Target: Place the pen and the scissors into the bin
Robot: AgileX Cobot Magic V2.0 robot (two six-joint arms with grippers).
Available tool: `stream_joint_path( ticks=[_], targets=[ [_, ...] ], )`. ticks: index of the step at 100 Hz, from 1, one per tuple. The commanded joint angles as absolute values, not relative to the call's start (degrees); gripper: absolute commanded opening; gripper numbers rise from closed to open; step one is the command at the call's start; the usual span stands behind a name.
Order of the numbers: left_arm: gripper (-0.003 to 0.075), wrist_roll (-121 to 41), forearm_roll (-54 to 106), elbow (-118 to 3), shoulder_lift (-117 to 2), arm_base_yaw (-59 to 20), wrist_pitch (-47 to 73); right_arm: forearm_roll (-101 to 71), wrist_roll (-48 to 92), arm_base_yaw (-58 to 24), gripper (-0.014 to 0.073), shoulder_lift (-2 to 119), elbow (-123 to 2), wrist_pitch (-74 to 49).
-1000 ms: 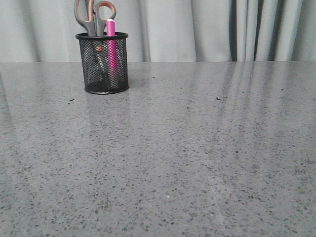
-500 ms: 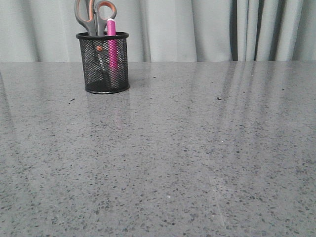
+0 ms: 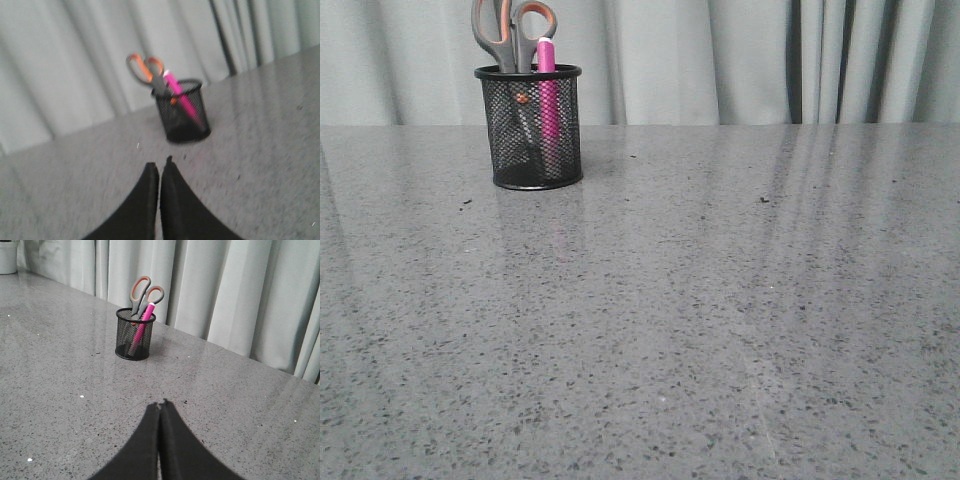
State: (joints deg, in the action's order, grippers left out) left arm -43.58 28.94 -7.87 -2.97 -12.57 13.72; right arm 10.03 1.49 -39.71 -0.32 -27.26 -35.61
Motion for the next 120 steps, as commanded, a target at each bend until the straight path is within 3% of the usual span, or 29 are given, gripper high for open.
stream_joint_path(
  ticks=[1,17,44,120],
  targets=[
    [-0.0019,-23.82,15.32,-6.56,-1.23,-7.71,13.02,10.36,1.96,-39.6,-0.007,1.16,-28.39,-31.0],
    [-0.0019,-14.26,11.45,-1.52,2.04,-2.86,11.56,10.36,1.96,-39.6,-0.0069,1.16,-28.39,-31.0],
    [-0.0019,-6.99,3.32,2.7,2.04,-2.64,15.58,10.46,1.96,-39.6,-0.0069,1.16,-28.39,-31.0],
    [-0.0019,-6.98,0.0,2.7,2.04,-2.64,15.97,10.46,1.96,-39.6,-0.0069,1.16,-28.39,-31.0]
  ],
)
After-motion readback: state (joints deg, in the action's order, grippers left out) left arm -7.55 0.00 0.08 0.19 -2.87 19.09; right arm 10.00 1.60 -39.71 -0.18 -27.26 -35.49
